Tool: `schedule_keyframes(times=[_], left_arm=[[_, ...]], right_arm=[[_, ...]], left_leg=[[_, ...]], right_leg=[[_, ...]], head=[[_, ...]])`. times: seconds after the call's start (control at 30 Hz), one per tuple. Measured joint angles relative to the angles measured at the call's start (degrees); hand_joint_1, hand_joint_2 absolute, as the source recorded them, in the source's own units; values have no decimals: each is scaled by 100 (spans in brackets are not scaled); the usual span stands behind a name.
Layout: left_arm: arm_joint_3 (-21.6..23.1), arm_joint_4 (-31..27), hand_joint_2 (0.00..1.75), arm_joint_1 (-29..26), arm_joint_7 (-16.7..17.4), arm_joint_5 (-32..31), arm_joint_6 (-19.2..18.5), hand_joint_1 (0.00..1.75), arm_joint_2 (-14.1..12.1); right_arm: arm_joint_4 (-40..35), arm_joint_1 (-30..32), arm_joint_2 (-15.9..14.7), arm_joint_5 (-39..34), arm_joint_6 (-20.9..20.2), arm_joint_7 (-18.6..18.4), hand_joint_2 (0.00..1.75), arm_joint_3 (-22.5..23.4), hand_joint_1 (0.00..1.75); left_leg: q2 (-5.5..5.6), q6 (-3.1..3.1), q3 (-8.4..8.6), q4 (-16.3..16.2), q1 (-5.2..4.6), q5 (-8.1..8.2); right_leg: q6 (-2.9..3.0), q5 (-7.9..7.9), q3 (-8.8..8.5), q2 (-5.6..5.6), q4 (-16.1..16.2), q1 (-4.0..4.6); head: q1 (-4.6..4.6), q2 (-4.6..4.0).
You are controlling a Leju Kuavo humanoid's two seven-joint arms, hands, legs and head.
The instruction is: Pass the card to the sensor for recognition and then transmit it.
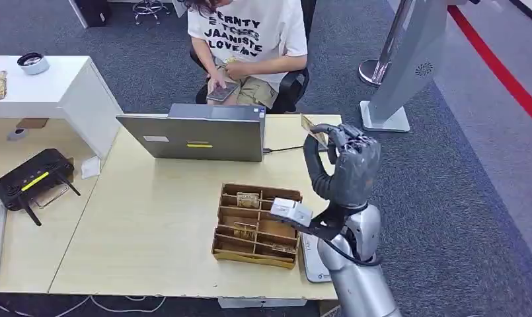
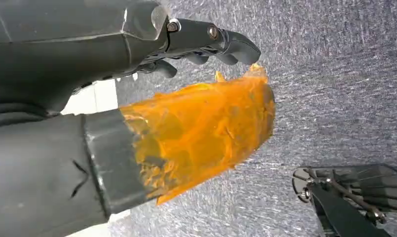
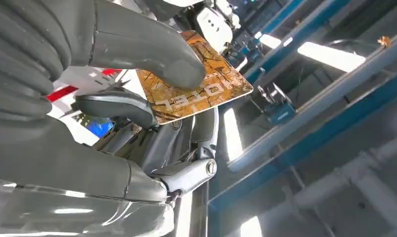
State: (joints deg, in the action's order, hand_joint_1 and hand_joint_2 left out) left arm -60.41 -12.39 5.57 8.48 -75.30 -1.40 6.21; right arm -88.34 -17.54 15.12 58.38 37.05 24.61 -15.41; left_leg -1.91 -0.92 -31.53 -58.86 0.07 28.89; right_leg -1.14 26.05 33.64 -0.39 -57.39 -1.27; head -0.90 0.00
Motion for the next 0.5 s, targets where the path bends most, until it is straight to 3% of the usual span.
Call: schedule_keyframes(times=[0.33, 0.5], left_arm=[[103, 0, 0, 62, 48, -77, -11, 0, 0], [210, 0, 0, 93, 105, -175, -33, 0, 2]], right_arm=[[671, -580, -96, 214, 2, -277, 175, -205, 175], [1128, -983, -144, 544, 0, -712, 175, -341, 175]], left_leg=[[3, 3, -5, 0, 0, -2], [2, 5, -5, 0, 0, -4]], right_leg=[[-1, 1, 3, -2, 0, 0], [-1, -1, 4, -1, 0, 0]], head=[[-4, 0], [0, 0]])
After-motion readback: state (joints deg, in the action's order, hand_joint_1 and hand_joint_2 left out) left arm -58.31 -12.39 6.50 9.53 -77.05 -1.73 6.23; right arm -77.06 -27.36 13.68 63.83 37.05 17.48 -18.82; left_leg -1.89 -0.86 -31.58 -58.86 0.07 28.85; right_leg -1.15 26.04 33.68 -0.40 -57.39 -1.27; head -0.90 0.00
